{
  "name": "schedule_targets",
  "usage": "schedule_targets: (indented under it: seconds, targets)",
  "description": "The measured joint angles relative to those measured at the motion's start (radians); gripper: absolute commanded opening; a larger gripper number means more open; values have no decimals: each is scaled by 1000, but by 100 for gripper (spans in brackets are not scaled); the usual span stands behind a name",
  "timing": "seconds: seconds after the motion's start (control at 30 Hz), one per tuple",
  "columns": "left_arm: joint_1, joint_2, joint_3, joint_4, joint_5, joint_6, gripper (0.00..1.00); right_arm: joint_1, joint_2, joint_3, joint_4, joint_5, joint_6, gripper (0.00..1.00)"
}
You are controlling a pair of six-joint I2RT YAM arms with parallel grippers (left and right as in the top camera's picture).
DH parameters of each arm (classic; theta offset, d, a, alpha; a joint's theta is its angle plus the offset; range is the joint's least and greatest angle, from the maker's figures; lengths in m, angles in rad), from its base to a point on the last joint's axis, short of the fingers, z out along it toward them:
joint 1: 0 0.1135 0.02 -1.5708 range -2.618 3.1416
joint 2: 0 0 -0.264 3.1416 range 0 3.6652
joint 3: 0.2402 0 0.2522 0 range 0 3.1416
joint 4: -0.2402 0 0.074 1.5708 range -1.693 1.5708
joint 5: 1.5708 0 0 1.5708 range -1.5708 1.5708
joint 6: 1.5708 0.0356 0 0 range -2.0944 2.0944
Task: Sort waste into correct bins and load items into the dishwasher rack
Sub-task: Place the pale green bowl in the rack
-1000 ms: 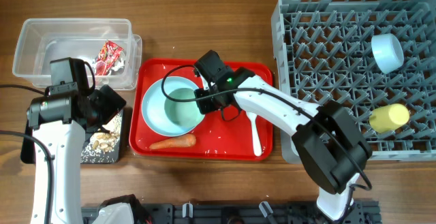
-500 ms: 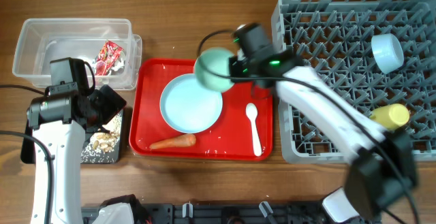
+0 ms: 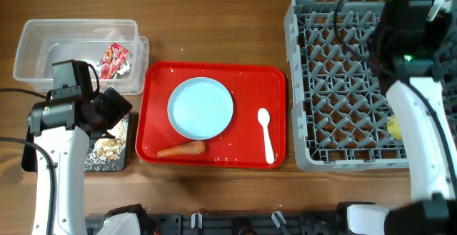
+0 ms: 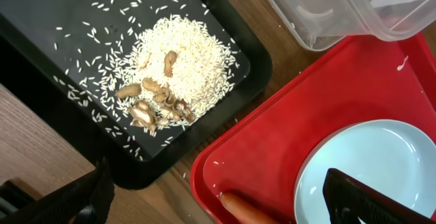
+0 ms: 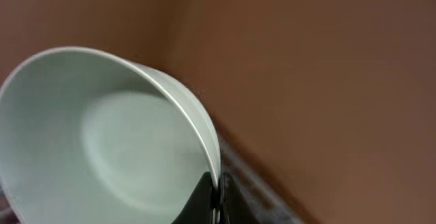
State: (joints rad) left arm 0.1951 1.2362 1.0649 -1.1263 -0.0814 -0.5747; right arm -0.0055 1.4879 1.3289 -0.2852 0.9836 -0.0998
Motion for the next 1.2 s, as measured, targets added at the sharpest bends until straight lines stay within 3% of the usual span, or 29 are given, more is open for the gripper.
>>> schedule_targets:
  seconds: [0.23,0.4,0.5,0.57,0.63,0.8,1.0,1.2]
  targets:
    - [0,-1,0,0,0,0,100,-1,320,-2,269,235,-186,4]
    - [0,-1,0,1,0,0,100,19,447,-2,285,260,-234,4]
    - [0,-1,0,8,3,0,100,60,452,-2,260,265,-227,9]
    - [0,-1,0,12,8,0,100,98,452,-2,220,266,-218,29]
    - [0,-1,0,13,10,0,100,126,452,-2,171,254,-218,39]
    - [0,-1,0,12,12,0,100,177,454,-1,-25,211,-157,55]
    - [0,-1,0,12,17,0,100,178,454,2,-228,89,46,58]
    - [0,-1,0,8,19,0,100,178,444,1,-243,-86,103,58]
